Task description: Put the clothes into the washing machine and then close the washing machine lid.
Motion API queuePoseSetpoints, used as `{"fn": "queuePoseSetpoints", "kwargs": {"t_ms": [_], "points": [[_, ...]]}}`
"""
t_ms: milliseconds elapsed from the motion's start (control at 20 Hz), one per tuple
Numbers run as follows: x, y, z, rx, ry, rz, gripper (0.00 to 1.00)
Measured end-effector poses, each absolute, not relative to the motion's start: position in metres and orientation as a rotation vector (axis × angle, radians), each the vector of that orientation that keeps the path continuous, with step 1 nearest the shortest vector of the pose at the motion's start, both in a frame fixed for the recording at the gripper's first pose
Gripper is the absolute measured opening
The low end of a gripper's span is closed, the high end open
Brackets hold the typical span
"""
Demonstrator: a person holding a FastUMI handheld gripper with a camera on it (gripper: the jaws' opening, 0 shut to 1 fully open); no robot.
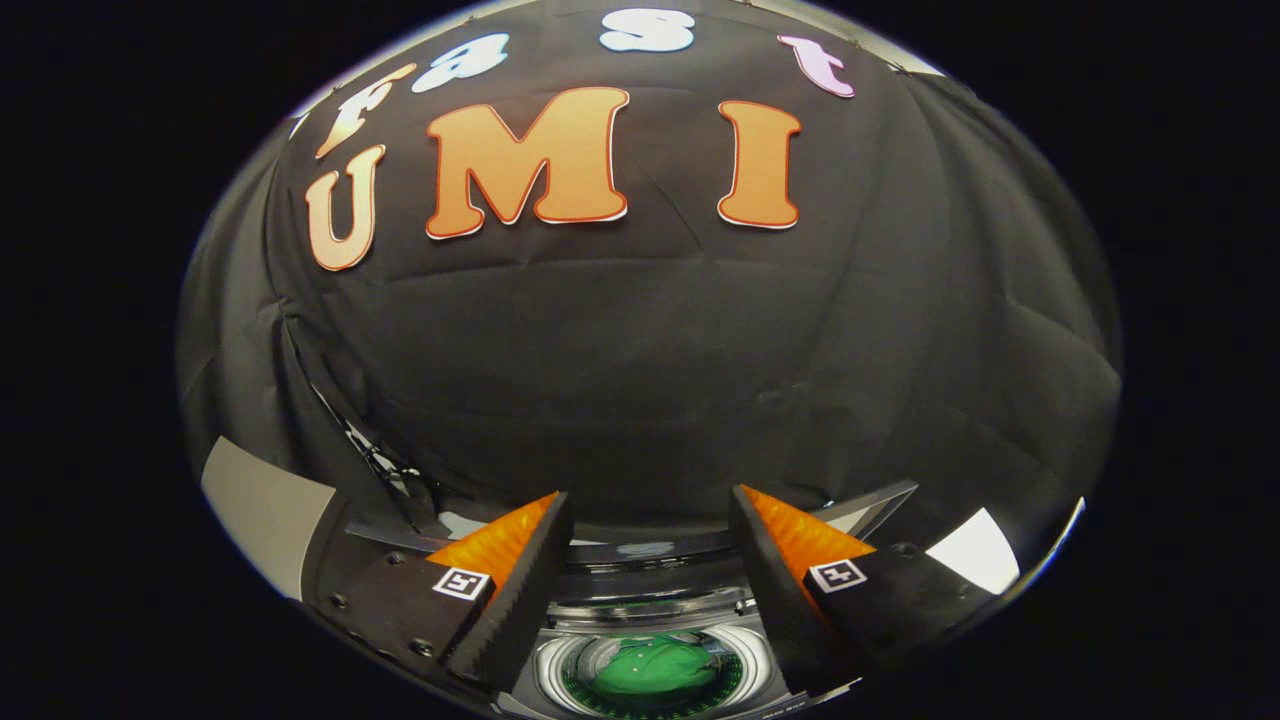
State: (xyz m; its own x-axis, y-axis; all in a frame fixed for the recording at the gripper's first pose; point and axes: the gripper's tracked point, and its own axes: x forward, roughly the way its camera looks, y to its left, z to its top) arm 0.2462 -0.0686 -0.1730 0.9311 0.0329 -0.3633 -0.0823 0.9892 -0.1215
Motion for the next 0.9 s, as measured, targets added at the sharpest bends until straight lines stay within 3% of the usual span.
{"fn": "queuePoseSetpoints", "kwargs": {"t_ms": [900], "points": [[0.162, -0.086, -0.192, -0.144, 0.357, 0.031, 1.00]]}}
